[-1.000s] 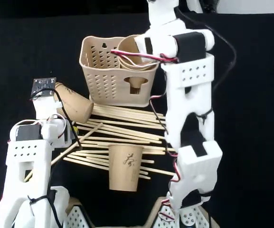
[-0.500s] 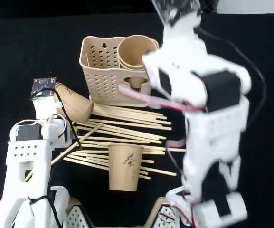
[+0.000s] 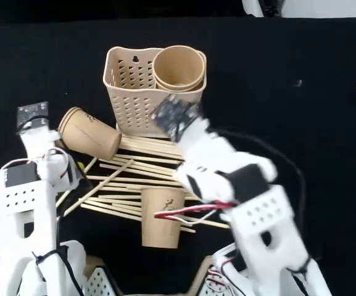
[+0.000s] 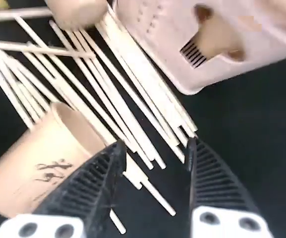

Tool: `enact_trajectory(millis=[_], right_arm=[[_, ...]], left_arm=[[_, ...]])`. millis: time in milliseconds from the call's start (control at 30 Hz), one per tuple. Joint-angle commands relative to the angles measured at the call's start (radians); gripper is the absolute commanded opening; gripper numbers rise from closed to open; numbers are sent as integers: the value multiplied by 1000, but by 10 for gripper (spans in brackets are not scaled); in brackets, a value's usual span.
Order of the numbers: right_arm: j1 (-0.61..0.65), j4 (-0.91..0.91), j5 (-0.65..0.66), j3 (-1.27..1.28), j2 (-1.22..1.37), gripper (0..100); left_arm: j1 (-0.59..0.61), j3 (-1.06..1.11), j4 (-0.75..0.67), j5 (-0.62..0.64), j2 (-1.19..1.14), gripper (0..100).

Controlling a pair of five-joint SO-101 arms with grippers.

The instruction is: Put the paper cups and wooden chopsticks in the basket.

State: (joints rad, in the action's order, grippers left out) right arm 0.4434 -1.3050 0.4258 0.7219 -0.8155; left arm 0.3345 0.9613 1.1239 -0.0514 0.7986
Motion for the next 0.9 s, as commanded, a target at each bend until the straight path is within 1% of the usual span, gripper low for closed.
enact_trajectory(millis=[0,100,233,300,400,567,667,767,867], right_arm=[[12,173,80,159,-30,201],[28,213,123,200,-30,201],[92,206,193,223,-30,201],[118,198,215,225,-30,201],[127,196,235,222,-30,201],[149,120,292,225,-30,201],[181,106,292,220,-30,201],[184,103,295,209,-35,201],[183,37,298,139,-38,201]], left_arm=[[33,-51,-9,3,20,235],[33,-48,-12,3,20,235],[41,-45,-12,-2,20,235],[58,-45,-12,-23,20,235],[68,-45,-12,-32,20,235],[68,-44,-9,-34,20,235],[88,-50,-8,-34,20,235],[120,-53,-8,-34,20,235],[120,-51,-11,-34,20,235]])
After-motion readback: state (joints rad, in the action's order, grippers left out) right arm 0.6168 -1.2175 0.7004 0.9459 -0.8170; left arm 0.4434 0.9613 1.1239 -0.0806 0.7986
